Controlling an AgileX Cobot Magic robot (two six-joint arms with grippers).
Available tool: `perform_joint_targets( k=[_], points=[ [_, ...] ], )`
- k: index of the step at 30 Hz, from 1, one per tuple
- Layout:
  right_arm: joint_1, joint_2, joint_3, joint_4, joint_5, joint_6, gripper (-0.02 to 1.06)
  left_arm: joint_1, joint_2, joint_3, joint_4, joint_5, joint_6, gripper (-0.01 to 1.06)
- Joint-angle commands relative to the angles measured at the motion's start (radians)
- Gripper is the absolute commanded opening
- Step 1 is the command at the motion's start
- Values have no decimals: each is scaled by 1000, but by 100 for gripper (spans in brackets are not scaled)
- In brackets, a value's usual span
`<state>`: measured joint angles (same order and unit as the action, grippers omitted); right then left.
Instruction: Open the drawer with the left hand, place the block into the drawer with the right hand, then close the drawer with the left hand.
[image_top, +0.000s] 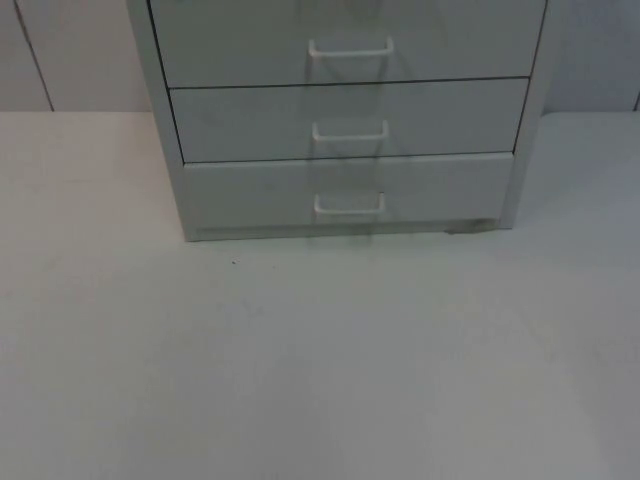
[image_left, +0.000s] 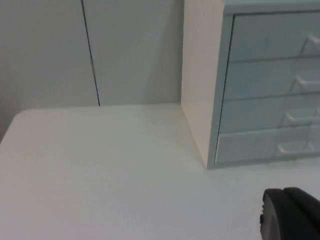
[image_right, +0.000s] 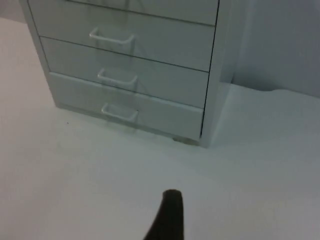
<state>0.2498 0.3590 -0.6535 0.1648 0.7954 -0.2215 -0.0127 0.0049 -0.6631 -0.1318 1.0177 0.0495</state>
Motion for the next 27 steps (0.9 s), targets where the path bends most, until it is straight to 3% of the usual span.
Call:
perform_joint_targets(
  k=[1,7,27],
  points=[
    [6,-49,-2,-4,37,-4,73,3,-5,42,31,45,-9,0],
    [6,-114,0,-2,124,-4,73,3,-5,83,75,67,-9,0],
    [6,-304,42,-5,220,25,73,3,-5,168,75,58,-1,0]
  ],
)
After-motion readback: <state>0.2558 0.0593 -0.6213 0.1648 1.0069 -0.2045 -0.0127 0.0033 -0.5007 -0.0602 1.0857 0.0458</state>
